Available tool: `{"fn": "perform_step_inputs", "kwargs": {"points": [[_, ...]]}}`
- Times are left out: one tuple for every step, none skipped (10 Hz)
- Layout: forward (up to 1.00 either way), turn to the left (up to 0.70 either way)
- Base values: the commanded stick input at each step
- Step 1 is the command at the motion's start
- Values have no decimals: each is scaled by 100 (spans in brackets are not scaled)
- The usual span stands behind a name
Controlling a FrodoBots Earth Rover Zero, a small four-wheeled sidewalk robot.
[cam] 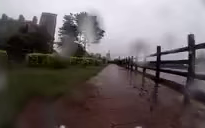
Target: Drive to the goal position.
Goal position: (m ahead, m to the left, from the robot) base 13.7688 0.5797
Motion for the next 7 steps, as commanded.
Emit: {"fn": "perform_step_inputs", "kwargs": {"points": [[100, -40], [100, -40], [100, -40], [100, -40], [100, -39], [100, -32], [100, 0]]}}
